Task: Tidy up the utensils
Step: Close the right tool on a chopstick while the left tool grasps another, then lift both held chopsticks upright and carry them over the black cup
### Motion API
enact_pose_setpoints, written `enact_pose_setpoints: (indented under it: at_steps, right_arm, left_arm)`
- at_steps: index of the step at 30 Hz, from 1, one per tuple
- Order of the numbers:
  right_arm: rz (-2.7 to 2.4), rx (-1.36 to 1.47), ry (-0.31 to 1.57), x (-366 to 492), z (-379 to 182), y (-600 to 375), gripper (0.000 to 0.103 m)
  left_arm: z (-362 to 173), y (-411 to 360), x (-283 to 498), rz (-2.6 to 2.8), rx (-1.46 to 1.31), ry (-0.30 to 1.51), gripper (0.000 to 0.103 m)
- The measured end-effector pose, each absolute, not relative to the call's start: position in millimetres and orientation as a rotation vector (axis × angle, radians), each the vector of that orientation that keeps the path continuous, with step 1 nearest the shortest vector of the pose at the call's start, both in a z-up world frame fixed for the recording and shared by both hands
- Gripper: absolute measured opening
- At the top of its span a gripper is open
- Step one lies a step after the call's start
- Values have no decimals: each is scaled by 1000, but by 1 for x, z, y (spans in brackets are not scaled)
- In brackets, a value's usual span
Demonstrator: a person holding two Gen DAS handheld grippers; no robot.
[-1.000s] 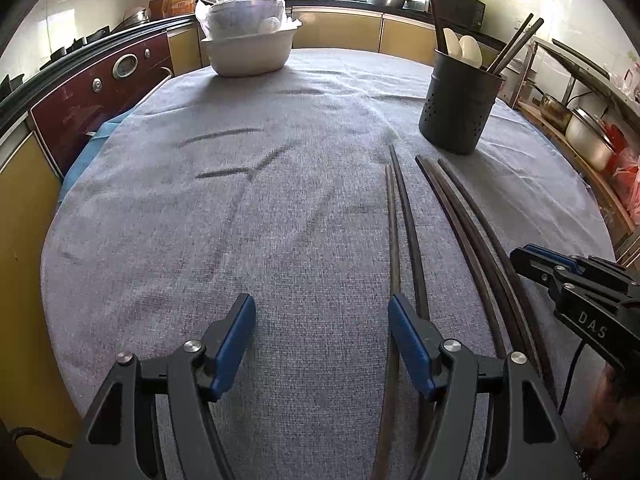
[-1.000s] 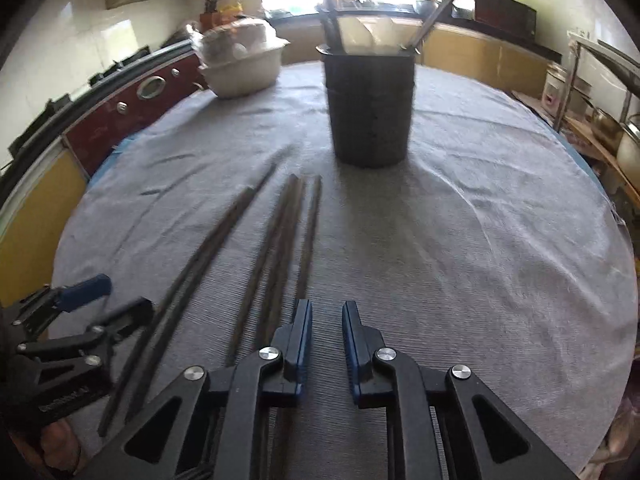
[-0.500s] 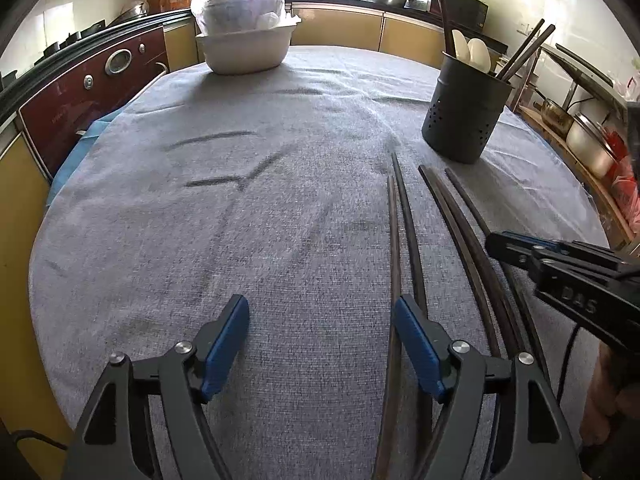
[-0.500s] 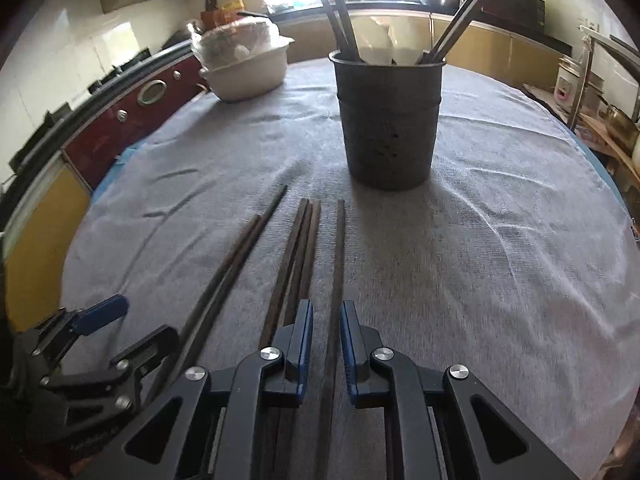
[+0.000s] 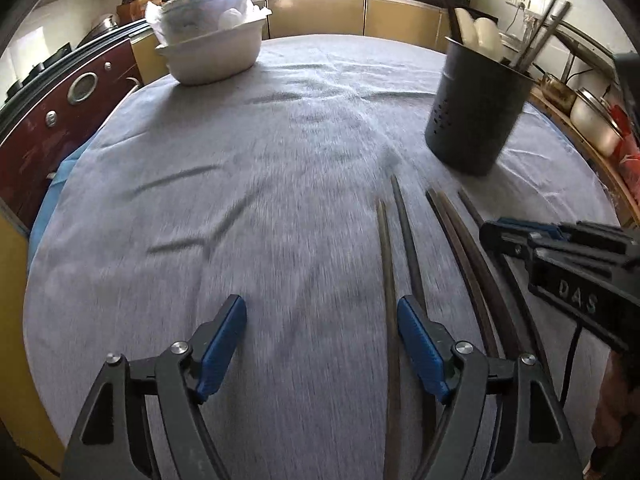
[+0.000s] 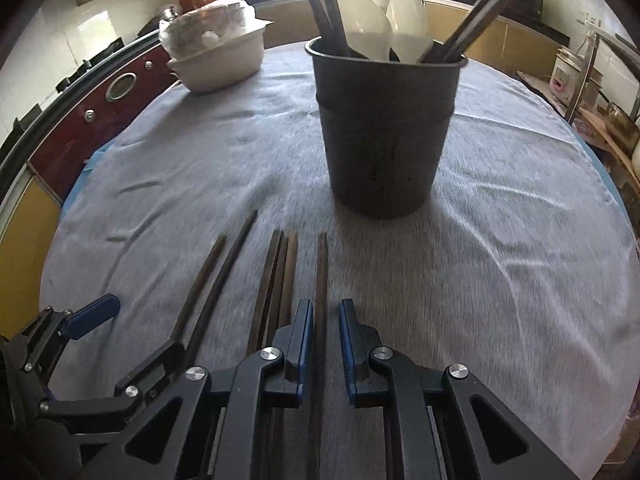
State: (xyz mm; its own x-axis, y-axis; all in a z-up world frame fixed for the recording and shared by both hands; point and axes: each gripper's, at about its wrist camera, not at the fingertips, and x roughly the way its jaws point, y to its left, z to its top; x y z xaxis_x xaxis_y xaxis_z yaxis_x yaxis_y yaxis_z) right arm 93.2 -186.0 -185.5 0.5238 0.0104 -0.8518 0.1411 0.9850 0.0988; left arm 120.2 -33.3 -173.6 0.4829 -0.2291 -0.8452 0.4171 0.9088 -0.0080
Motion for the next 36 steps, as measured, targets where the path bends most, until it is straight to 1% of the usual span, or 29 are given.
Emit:
enact_pose_setpoints:
  at_steps: [9, 10, 13, 15, 16, 17, 18, 20, 21, 22, 25, 27, 36]
  right_arm:
    - [-70, 110, 1066, 121, -184, -187, 15]
    - [-69, 103, 1073, 122, -184, -186, 15]
    - [-72, 58, 1086, 126, -184, -181, 9]
    - [-71, 58, 1086, 128, -184, -181, 8]
    - [-70, 69, 1084, 127, -184, -182, 7]
    - [-71, 80, 1082, 126, -184, -183, 7]
    - [-73, 91, 1081, 124, -184, -184, 7]
    - [-72, 109, 1075, 117, -183, -185, 6]
    - [-64, 129, 1069, 113, -183, -187, 6]
    - [-62, 142, 1065, 109, -182, -190, 6]
    - [-55, 183, 1025, 97, -176, -199, 6]
    - [-37, 208, 978, 84, -166, -206, 6]
    - [31, 269, 723, 23, -109, -223, 6]
  left_arm:
    - [-173, -57, 170, -393, 225, 1045, 78]
    - [-173, -59, 172, -395, 229, 1050, 78]
    - [-173, -64, 175, -409, 244, 1051, 78]
    - [-172, -66, 174, -426, 255, 1051, 72]
    - [-170, -66, 172, -437, 263, 1047, 63]
    - [-169, -68, 170, -446, 270, 1045, 53]
    - [-168, -69, 168, -454, 276, 1046, 47]
    - [-166, -70, 165, -467, 286, 1050, 26]
    - [-165, -70, 164, -466, 287, 1055, 20]
    - [-164, -69, 164, -461, 282, 1061, 8]
    - [-162, -58, 163, -454, 204, 1094, 6]
    - [-156, -50, 157, -452, 155, 1085, 6]
    - [-74, -26, 98, -508, 62, 826, 5]
